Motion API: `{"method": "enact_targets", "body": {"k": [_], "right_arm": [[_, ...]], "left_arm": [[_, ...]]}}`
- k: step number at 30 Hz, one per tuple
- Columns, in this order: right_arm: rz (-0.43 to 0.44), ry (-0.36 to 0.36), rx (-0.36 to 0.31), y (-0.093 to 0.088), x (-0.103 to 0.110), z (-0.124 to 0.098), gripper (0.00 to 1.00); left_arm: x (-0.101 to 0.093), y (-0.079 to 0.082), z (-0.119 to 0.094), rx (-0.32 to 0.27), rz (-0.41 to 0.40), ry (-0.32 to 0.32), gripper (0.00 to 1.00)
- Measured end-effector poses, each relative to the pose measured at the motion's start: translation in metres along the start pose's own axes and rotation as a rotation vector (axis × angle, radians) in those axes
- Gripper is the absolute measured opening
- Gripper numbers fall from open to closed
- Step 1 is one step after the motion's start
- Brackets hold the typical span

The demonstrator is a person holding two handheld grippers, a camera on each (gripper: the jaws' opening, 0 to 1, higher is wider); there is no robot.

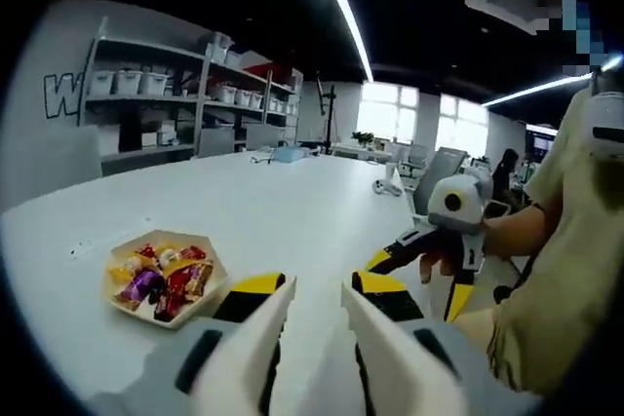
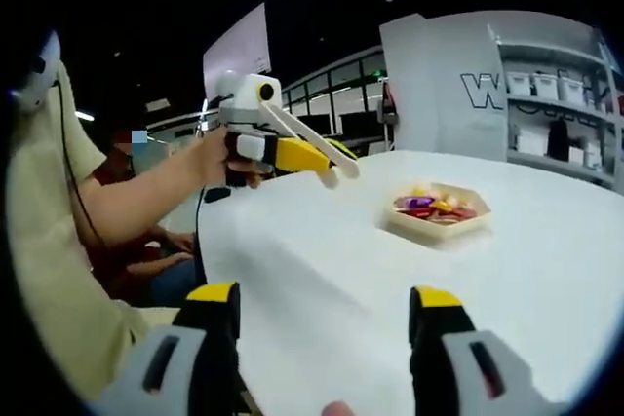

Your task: Place the target food into the container with the food tongs after gripping and lifting it, then release it inside without dropping or visibly crushing the food.

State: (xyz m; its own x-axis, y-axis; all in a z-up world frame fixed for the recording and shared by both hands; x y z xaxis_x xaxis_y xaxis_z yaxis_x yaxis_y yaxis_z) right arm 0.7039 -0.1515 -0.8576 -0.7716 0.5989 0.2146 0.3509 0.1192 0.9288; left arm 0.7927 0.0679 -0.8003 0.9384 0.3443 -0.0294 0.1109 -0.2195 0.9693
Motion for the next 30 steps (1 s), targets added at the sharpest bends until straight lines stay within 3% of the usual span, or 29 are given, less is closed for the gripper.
{"method": "enact_targets", "body": {"k": [9,14,22,30], "right_arm": [[-0.008,0.013,-0.002,0.003,-0.001,0.000,0.66],[-0.018,0.029,0.001,0.005,0.000,0.001,0.64],[-0.035,0.063,0.003,0.012,0.000,0.004,0.60],[-0.071,0.118,0.008,0.024,-0.002,0.009,0.52]], "left_arm": [[-0.006,-0.002,-0.002,-0.019,-0.013,-0.031,0.25],[-0.015,0.003,-0.004,-0.065,-0.004,-0.088,0.25],[-0.018,0.005,-0.003,-0.097,-0.016,-0.118,0.25],[-0.027,0.004,0.005,-0.092,-0.018,-0.162,0.24]]}}
Point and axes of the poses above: the point that each gripper's makers call its tool centre point, and the gripper's own axes: z roughly forward along the fingers, x roughly to its left, y roughly out of its top, the point moved 10 cm from there along -z, roughly backward along the fingers, and after that the axes turned 6 degrees about z, right-handed, at the moved point
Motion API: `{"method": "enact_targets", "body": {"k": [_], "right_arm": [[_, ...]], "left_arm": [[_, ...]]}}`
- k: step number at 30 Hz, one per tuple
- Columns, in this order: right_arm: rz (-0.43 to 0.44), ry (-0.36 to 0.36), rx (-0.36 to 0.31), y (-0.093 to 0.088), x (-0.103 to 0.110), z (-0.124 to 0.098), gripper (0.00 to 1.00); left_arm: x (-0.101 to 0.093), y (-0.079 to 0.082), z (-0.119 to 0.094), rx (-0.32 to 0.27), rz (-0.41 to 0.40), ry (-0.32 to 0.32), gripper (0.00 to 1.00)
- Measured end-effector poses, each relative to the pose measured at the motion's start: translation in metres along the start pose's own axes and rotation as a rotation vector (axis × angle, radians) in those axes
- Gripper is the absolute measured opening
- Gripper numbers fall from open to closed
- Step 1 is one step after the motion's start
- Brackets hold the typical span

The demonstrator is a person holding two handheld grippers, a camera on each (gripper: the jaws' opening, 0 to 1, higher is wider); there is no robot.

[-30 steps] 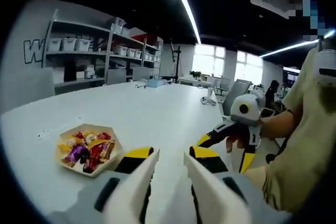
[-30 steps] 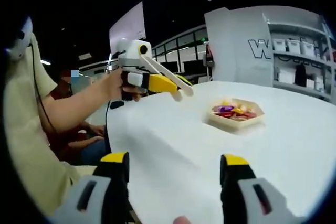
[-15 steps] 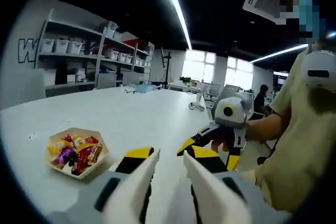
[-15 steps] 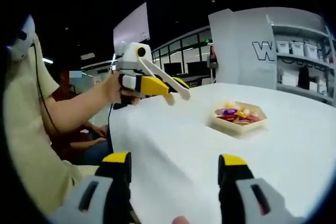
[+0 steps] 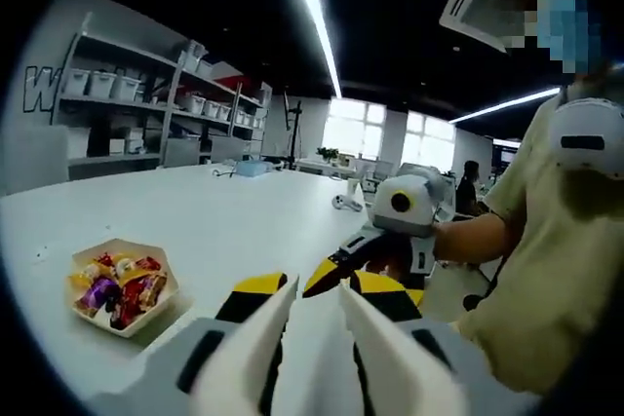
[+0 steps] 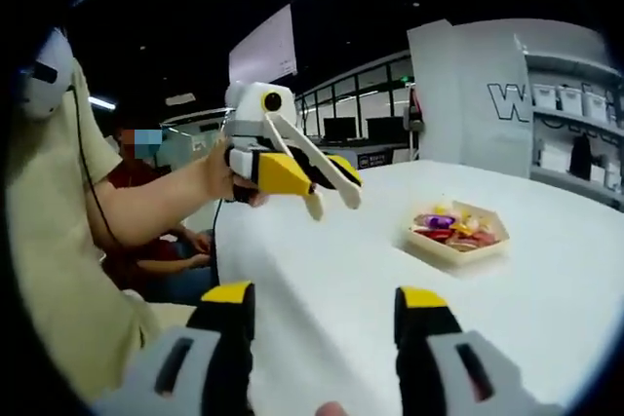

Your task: Place the target food into the container with the food tongs after gripping and lifting it, then release it inside without dropping or visibly crushing the food.

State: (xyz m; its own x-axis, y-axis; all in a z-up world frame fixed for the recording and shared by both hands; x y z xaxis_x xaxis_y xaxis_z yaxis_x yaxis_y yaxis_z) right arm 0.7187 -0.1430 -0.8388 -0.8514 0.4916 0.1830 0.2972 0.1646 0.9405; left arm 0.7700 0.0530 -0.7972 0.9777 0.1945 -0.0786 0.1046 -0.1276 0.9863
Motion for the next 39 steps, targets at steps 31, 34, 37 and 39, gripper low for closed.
{"method": "enact_targets", "body": {"k": [31,34,37,39], "right_arm": [[-0.053,0.186,-0.017,0.020,0.003,0.013,0.09],[-0.052,0.211,-0.018,0.021,0.005,0.013,0.07],[-0.054,0.237,-0.017,0.021,0.007,0.014,0.04],[-0.060,0.263,-0.017,0.021,0.009,0.014,0.02]], "left_arm": [[-0.012,-0.010,0.000,-0.001,-0.032,-0.071,0.23],[-0.013,-0.010,0.000,0.000,-0.033,-0.079,0.23],[-0.013,-0.009,0.000,0.001,-0.035,-0.088,0.23],[-0.014,-0.011,0.000,0.014,-0.035,-0.095,0.23]]}}
Point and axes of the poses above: the point that each gripper's makers call its tool centre point, and the gripper's own axes: z roughly forward along the fingers, x roughly to its left, y roughly out of its top, the point moved 10 cm from there along -z, roughly backward along the fingers, and after that the axes turned 6 degrees about z, right-handed, at the moved point
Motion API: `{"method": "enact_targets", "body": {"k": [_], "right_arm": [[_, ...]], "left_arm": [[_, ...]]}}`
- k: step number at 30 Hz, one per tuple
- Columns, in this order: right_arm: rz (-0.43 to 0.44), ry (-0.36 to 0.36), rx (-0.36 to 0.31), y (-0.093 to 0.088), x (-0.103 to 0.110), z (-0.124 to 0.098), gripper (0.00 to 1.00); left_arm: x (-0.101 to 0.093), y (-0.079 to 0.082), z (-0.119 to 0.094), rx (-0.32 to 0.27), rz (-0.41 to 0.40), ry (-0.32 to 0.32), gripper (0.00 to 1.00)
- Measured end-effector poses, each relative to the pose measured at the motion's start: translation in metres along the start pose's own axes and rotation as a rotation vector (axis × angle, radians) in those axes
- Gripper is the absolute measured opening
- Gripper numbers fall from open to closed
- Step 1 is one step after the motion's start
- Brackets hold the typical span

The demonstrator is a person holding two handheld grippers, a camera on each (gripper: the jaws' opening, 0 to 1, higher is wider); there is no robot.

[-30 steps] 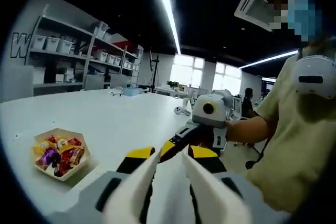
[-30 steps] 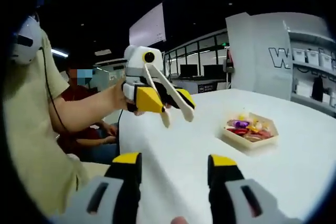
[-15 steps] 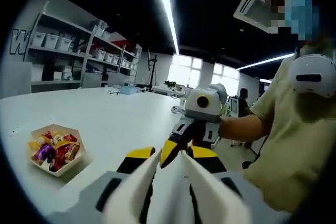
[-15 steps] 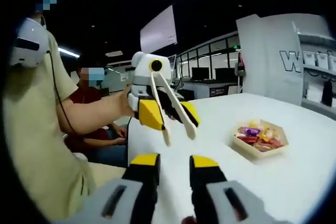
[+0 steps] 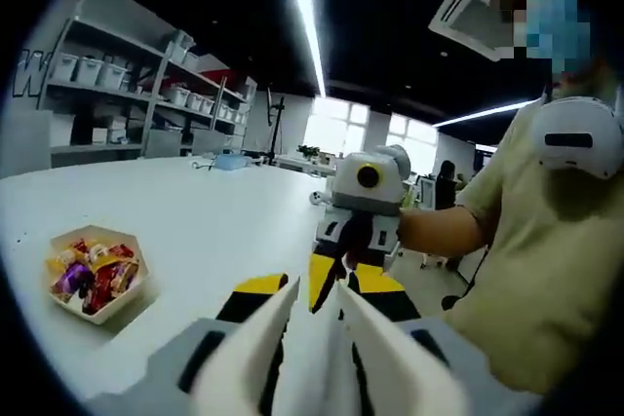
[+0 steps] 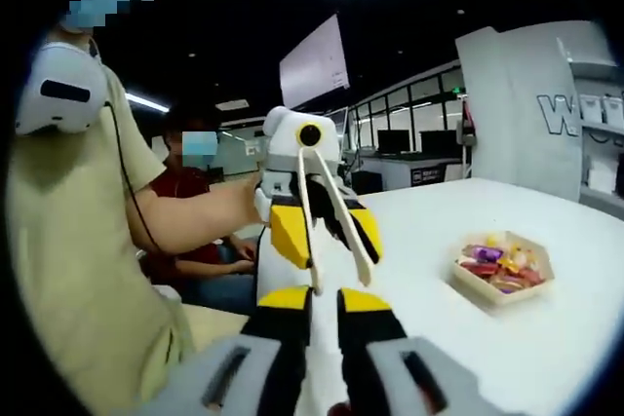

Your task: Place the target food into the container with the food tongs after gripping and lifting it, then release it inside without dropping or visibly crushing the food.

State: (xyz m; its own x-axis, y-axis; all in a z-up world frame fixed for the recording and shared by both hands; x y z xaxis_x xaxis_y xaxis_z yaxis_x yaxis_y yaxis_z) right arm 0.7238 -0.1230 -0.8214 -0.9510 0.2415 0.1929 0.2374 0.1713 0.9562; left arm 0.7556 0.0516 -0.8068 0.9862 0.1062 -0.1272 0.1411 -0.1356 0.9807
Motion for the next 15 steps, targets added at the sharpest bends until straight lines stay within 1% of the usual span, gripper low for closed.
{"method": "enact_targets", "body": {"k": [2,3,5,7,15], "right_arm": [[0.003,0.032,-0.007,0.003,0.001,0.001,0.00],[-0.021,0.035,0.002,0.006,0.000,0.001,0.00],[-0.024,0.045,0.018,0.009,0.002,0.000,0.00],[-0.028,0.056,0.020,0.010,0.004,-0.001,0.00],[-0.044,0.075,0.037,0.010,0.011,0.001,0.00]], "left_arm": [[0.001,-0.004,0.001,0.033,0.003,-0.003,0.23],[0.000,-0.005,0.001,0.032,-0.001,-0.005,0.23],[-0.001,-0.004,0.001,0.029,0.000,-0.011,0.23],[-0.002,-0.004,0.000,0.027,-0.002,-0.018,0.23],[-0.004,-0.003,0.005,0.007,-0.019,-0.048,0.24]]}}
Point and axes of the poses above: the point that each gripper's makers call its tool centre point, and the gripper's own axes: z roughly forward along the fingers, x roughly to its left, y roughly out of its top, the point moved 10 cm from there along -z, roughly backward along the fingers, and after that the axes turned 6 degrees about z, right-handed, at the moved point
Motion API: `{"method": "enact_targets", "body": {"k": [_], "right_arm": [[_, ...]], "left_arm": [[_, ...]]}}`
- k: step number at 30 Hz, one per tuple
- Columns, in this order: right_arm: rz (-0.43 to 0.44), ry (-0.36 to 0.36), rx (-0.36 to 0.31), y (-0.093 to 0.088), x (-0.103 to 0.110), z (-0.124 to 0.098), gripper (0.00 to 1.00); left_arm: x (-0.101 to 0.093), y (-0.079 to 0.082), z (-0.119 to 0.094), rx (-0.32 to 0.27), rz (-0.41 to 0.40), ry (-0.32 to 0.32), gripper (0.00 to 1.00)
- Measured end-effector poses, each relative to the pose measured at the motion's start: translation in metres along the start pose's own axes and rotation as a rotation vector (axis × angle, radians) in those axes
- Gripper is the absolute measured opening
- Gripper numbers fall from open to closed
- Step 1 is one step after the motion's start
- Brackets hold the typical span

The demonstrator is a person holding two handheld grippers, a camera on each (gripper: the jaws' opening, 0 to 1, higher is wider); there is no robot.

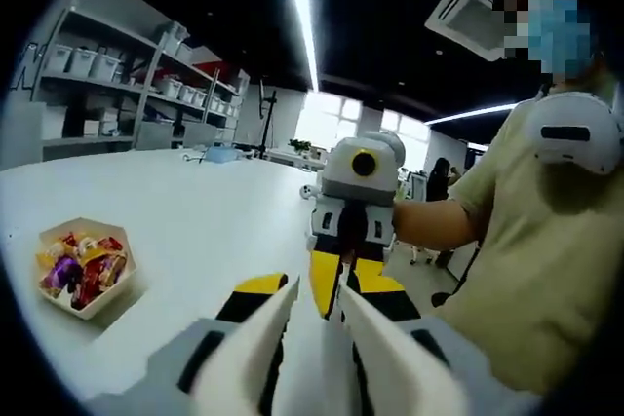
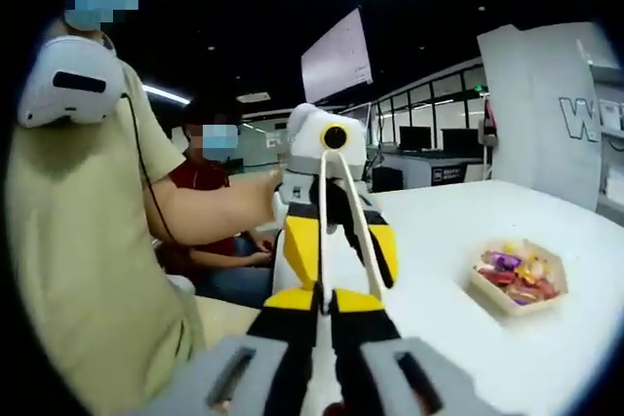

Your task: Place the target food into the container with the food tongs after gripping and lifting it, then release it inside without dropping or visibly crushing the food.

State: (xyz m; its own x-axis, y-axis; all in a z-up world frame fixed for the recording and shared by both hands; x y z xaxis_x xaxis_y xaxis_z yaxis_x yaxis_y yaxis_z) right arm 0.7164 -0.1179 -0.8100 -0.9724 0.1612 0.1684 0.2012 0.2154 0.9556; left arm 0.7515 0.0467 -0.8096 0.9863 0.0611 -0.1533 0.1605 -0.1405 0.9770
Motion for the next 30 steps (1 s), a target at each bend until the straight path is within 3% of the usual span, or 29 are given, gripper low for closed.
{"method": "enact_targets", "body": {"k": [15,30], "right_arm": [[-0.057,0.038,0.018,-0.012,0.000,0.002,0.00],[-0.089,0.030,-0.003,-0.020,-0.003,0.003,0.00]], "left_arm": [[-0.002,-0.009,0.005,-0.020,-0.023,-0.035,0.25],[-0.002,-0.012,0.003,-0.029,0.035,0.010,0.32]]}}
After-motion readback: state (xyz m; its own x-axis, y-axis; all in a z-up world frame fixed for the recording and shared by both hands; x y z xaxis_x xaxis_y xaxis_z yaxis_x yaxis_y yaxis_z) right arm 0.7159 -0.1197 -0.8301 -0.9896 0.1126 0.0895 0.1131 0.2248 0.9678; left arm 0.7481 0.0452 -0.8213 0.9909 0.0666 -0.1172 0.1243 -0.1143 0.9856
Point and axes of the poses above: the point that each gripper's makers call its tool centre point, and the gripper's own axes: z roughly forward along the fingers, x roughly to its left, y roughly out of its top, the point moved 10 cm from there along -z, roughly backward along the fingers, and after that the axes turned 6 degrees about z, right-handed, at the moved point
